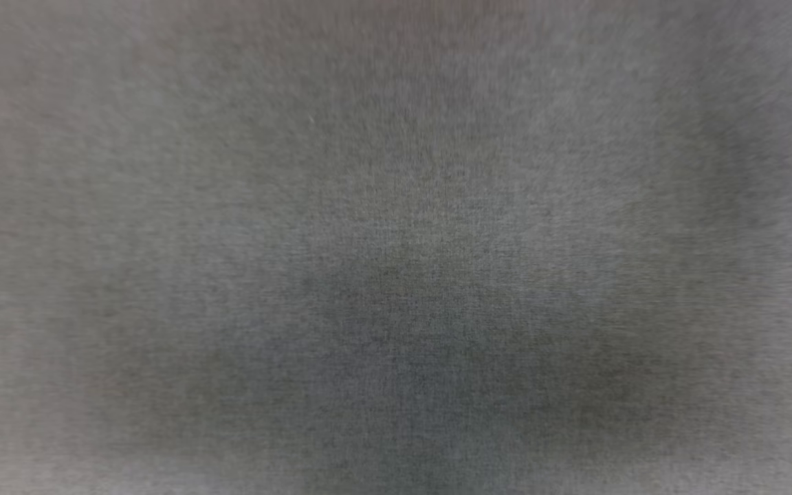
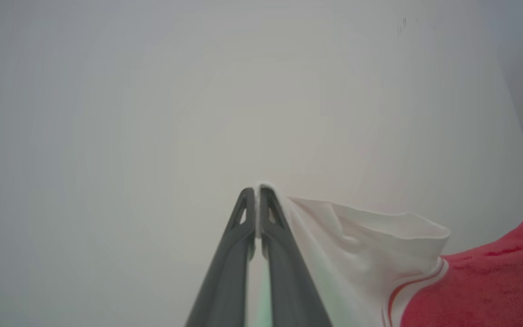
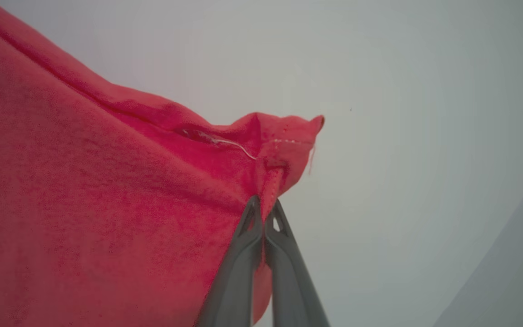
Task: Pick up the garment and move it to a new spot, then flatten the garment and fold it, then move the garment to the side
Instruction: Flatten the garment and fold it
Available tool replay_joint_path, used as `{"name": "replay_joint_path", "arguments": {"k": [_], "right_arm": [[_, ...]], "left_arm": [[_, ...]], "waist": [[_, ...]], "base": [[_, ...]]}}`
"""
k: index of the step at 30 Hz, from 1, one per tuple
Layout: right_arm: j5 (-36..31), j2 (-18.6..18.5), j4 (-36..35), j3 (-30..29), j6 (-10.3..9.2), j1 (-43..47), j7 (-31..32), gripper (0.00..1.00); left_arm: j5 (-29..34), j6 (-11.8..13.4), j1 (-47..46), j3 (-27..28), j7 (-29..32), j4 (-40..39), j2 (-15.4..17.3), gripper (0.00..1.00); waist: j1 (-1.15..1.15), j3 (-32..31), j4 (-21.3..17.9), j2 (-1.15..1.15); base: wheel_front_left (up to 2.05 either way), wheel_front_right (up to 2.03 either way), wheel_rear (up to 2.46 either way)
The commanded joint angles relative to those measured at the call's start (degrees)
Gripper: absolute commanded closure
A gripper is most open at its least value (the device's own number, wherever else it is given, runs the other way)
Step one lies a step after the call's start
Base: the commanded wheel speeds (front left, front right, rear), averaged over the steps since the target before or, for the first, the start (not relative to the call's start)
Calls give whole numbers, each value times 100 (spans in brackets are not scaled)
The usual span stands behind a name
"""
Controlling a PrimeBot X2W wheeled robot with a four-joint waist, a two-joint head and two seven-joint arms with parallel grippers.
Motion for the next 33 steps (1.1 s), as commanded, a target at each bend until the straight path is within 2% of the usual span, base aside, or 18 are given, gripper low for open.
{"name": "replay_joint_path", "arguments": {"k": [1, 4, 8, 13, 19, 26, 29, 33], "right_arm": [[-106, 8, 106, -59, -11, -23, -138, 100], [-383, 77, 573, -178, -11, -12, -304, 100], [-584, 97, 1321, -236, -11, 151, -260, 100], [-335, 129, 2091, -27, -11, 305, -204, 100], [310, 64, 2532, 616, -11, 681, -204, 100], [1476, -233, 2305, 1668, -11, 1728, 103, 100], [2164, -540, 1815, 2240, -11, 2423, 321, 100], [3088, -1225, 821, 2847, -11, 3437, 636, 100]], "left_arm": [[12, 15, 81, 94, -20, -91, -30, 100], [44, 15, 531, 419, -10, -315, 22, 100], [97, 15, 1249, 489, -18, -475, 9, 100], [-332, 14, 2211, -216, 115, -502, 20, 100], [-1227, 15, 3029, -1262, 1031, -1069, 481, 100], [-1953, 14, 4278, -1640, 2017, -2092, 1228, 100], [-2091, 39, 4882, -1675, 2252, -2525, 1522, 100], [-2303, 355, 5753, -1690, 2374, -3396, 1944, 100]], "waist": [[0, 839, 40, 0], [0, 972, 116, 0], [0, 928, 218, 0], [0, 602, 309, 0], [0, -42, 316, 0], [0, -963, 273, 0], [0, -1314, 251, 0], [0, -1707, 244, 0]], "base": [[0, 0, 0], [0, 0, 0], [0, 0, 0], [0, 0, 0], [0, 0, 0], [0, 0, 0], [0, 0, 0], [0, 0, 0]]}}
